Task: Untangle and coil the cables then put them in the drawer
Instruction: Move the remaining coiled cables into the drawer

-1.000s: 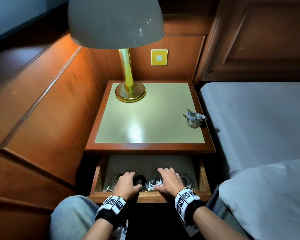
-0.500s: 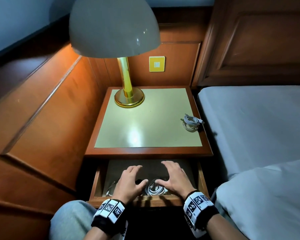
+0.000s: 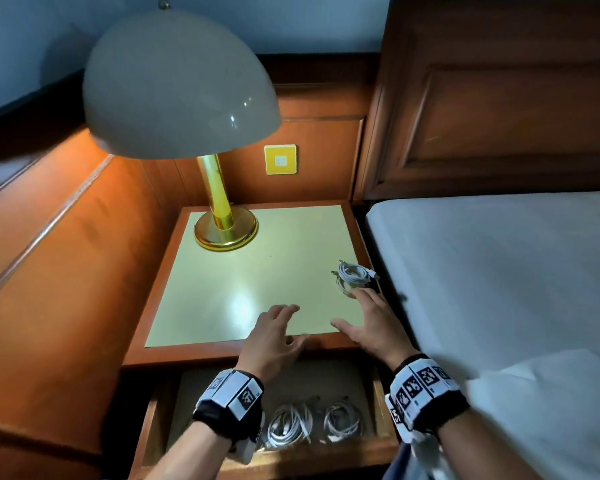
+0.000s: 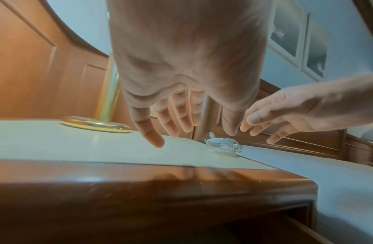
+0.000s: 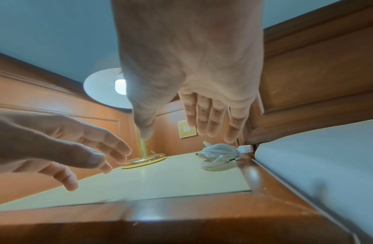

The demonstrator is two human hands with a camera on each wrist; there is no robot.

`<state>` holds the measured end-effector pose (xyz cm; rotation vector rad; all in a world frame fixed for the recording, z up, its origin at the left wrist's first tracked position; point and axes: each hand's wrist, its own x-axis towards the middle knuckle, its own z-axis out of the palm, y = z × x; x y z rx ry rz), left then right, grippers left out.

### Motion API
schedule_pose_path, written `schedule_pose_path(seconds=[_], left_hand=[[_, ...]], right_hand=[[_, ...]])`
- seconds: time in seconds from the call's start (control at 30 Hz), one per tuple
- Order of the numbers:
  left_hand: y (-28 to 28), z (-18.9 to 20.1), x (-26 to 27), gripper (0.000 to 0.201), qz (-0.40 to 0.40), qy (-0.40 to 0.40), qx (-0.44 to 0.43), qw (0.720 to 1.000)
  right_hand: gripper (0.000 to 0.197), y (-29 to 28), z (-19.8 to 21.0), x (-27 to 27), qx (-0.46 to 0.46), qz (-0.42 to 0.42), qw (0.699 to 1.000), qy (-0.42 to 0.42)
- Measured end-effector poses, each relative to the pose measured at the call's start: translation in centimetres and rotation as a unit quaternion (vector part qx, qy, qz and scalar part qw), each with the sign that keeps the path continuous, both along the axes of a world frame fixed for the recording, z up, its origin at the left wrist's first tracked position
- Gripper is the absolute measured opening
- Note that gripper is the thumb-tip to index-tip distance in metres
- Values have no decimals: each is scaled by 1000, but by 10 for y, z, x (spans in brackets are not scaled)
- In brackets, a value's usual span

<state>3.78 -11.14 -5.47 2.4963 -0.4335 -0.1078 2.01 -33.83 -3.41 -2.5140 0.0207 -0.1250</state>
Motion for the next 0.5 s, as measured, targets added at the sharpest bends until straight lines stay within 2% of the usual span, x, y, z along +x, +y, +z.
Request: schedule_pose_path(seconds=[0.23,0.4,0.5], left_hand=[[-67,9,71,68,-37,-8,28,999],[-103,2,114,78,-50,-7,36,998],[-118,-7,127,87,-58,16,46,997]], right_hand=[[56,-43,-5,46,6,-67,998,10],[67,-60,-15,71,3,-86,996,37],[66,-66,-21,81,5,-84,995,56]])
